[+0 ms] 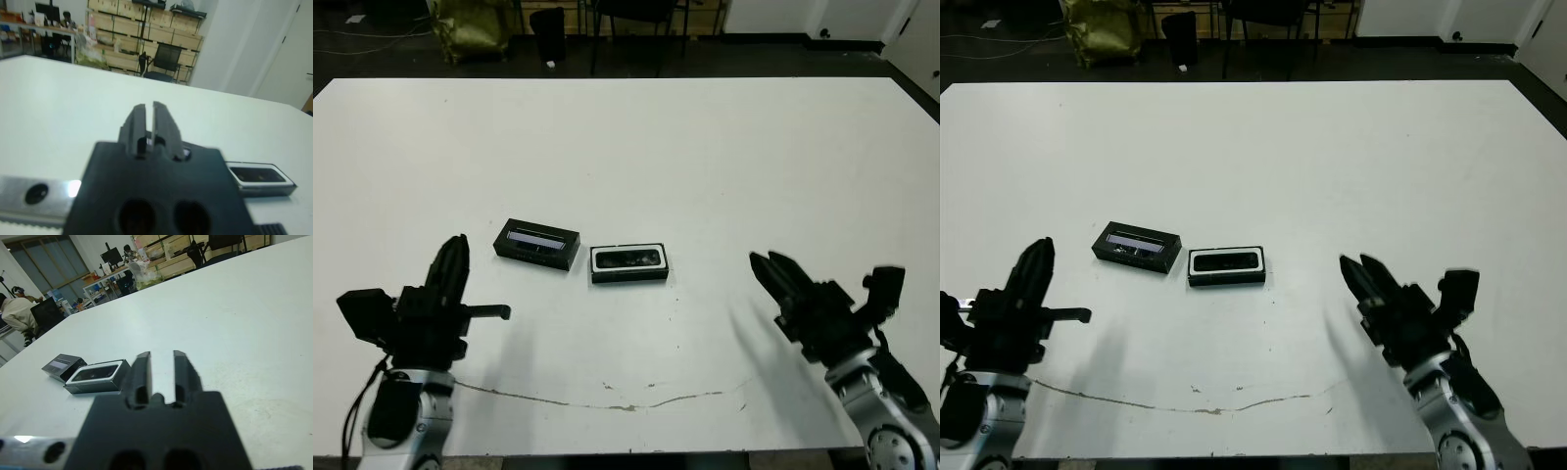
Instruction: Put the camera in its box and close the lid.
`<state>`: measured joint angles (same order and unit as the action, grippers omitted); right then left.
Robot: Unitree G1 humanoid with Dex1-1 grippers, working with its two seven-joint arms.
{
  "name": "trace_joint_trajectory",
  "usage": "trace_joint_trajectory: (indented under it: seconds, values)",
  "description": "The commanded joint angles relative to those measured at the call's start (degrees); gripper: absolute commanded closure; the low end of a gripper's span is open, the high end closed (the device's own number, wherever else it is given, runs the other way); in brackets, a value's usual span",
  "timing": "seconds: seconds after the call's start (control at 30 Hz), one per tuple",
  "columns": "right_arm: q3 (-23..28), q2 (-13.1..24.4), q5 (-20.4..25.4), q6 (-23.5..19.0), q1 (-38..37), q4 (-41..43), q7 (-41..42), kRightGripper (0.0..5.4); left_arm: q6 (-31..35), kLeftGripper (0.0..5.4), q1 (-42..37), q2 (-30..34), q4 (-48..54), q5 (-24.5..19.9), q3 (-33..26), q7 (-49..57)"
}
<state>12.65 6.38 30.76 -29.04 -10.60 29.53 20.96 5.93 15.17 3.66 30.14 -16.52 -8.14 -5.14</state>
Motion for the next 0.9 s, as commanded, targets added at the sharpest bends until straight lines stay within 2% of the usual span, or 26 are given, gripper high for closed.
trace_joint_trajectory:
  seconds: [0.03,0.27,0.47,0.63,0.73,0.9]
  values:
    - [-1.0,0.5,-0.3,-0.1,-0.4,1.1,-2.0,5.38,1.2,5.4,-1.3,2.6,-0.4,1.6,-1.3,-0.2]
    - [-2.1,1.5,0.1,-0.3,0.0,1.9,-3.4,5.38,4.1,5.4,-6.4,8.0,-1.1,2.5,-4.1,-1.6]
    - [-2.0,2.8,1.3,-0.8,0.3,2.3,-3.6,5.38,11.1,5.4,-15.0,19.6,-3.9,1.9,-5.2,-9.4]
    - [-1.8,3.8,2.4,-1.3,0.4,2.4,-4.1,5.38,14.1,5.4,-25.9,33.3,-13.7,2.3,-1.0,-25.5]
    - [-1.7,4.6,3.0,-0.9,0.5,1.9,-3.4,5.38,14.6,5.4,-31.8,37.1,-19.4,3.1,2.6,-32.2]
    - [-1.4,5.7,3.7,-1.7,0.2,2.9,-4.3,5.38,12.7,5.4,-39.3,39.4,-28.2,4.0,7.4,-41.8]
